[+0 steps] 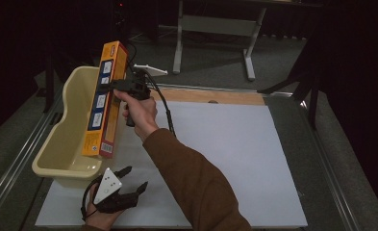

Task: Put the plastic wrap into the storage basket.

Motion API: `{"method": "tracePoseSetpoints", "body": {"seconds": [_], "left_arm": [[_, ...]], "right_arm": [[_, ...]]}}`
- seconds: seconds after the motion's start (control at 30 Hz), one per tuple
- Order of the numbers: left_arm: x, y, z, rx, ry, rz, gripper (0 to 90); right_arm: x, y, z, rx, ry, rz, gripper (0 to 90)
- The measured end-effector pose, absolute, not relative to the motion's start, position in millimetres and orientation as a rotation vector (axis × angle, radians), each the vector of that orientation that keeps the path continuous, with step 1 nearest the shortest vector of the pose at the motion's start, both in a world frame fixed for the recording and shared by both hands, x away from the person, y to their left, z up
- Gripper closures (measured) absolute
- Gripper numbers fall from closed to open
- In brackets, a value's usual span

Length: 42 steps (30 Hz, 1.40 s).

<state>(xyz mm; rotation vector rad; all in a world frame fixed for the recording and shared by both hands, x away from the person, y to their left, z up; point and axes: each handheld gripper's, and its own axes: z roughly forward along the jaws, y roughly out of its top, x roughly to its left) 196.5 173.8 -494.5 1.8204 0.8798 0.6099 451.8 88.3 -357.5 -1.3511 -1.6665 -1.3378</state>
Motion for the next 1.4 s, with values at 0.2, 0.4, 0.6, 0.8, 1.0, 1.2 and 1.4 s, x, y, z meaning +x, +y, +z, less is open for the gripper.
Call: {"method": "tracePoseSetpoints", "body": {"seconds": [0.2,0.4,0.6,0.8,1.0,1.2,1.4], "left_arm": [[196.6,173.9,-494.4,1.821,0.873,0.615,27.2],[197.4,175.8,-494.1,1.815,0.881,0.621,27.2],[198.3,178.2,-493.7,1.805,0.890,0.624,27.2],[197.9,178.8,-493.1,1.801,0.888,0.621,27.1],[197.9,181.0,-492.7,1.784,0.902,0.628,27.1],[198.4,182.1,-492.8,1.783,0.907,0.628,27.1],[198.4,182.4,-492.8,1.780,0.909,0.631,27.1]], "right_arm": [[451.4,102.9,-364.9,-1.354,-1.658,-1.324,39.7],[449.7,114.7,-373.1,-1.365,-1.665,-1.294,39.7],[446.3,124.8,-381.0,-1.361,-1.671,-1.272,39.6],[442.6,133.1,-387.7,-1.372,-1.653,-1.272,39.5],[437.9,142.4,-396.4,-1.391,-1.667,-1.258,39.5],[437.3,144.9,-403.0,-1.418,-1.652,-1.228,39.4],[438.9,144.2,-408.9,-1.447,-1.621,-1.196,39.2]]}}
